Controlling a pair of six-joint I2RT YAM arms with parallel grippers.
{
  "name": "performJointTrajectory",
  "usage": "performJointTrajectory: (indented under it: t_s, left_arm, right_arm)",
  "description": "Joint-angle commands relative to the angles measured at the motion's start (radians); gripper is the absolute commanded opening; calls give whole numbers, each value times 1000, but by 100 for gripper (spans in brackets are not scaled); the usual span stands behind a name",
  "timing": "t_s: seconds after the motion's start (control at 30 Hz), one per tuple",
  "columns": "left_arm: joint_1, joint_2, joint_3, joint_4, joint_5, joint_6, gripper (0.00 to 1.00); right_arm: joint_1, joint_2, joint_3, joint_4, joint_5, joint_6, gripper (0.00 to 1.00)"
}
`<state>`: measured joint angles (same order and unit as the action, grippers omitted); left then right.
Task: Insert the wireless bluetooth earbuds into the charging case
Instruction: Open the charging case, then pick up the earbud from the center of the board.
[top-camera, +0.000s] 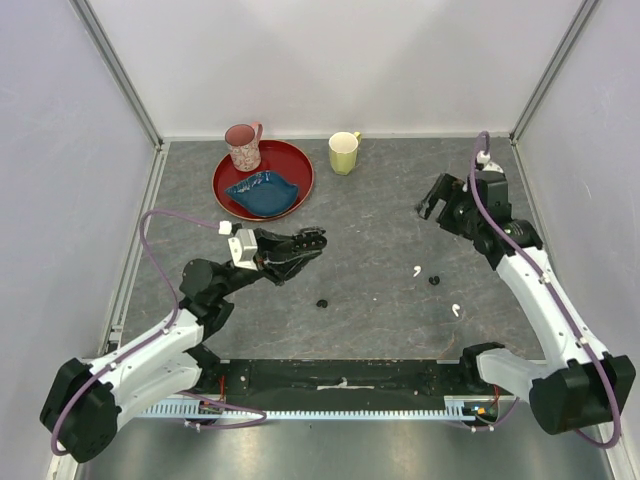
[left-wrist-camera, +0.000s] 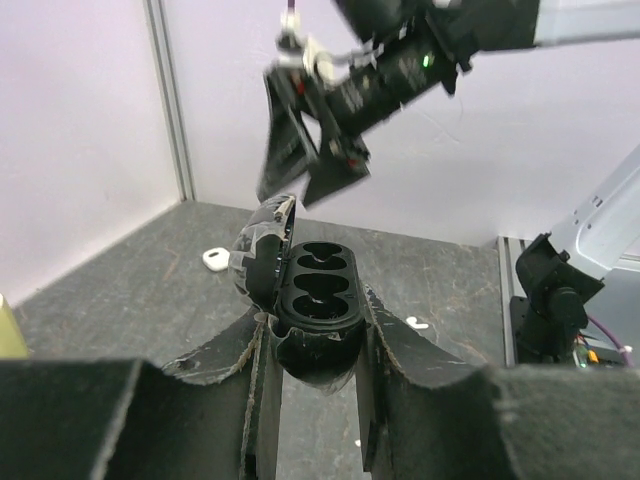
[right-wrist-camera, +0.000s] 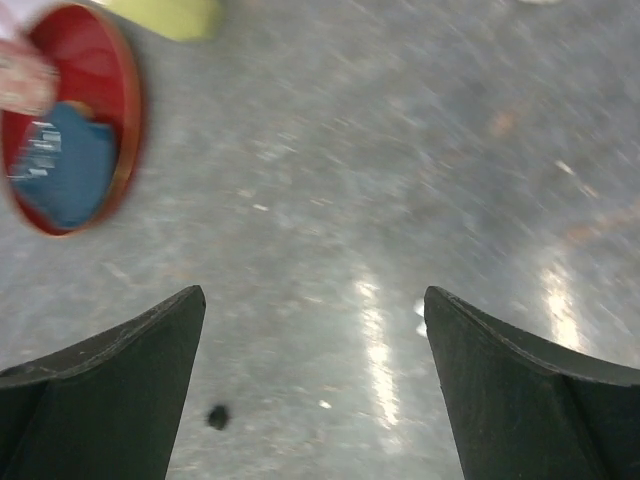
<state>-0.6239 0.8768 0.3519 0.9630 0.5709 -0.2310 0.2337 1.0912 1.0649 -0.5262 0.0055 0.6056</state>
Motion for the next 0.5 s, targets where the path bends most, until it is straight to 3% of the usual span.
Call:
performJointTrajectory:
  t_s: [0.0,0.07,0.17,0.4,0.47]
  left_arm:
    - [-2,-36,87,-92,-31,120,2]
    - [-2,-26,81,-58,-39,124,2]
    - [-2,-1,64,8,-29,105,2]
    - [-2,27,22,97,-3,49,2]
    - [-2,19,18,94,-3,47,2]
  right_arm:
    - [-76,-8,-118,-113,22,-43,98]
    - [-83,-34,-158,-110,79,-14,98]
    - [-132,-28,-232,-103,-29,6,95]
    - [-258,-40,-452,37,-216,49,66]
    - [-273,-65,-480,63,-219,63,62]
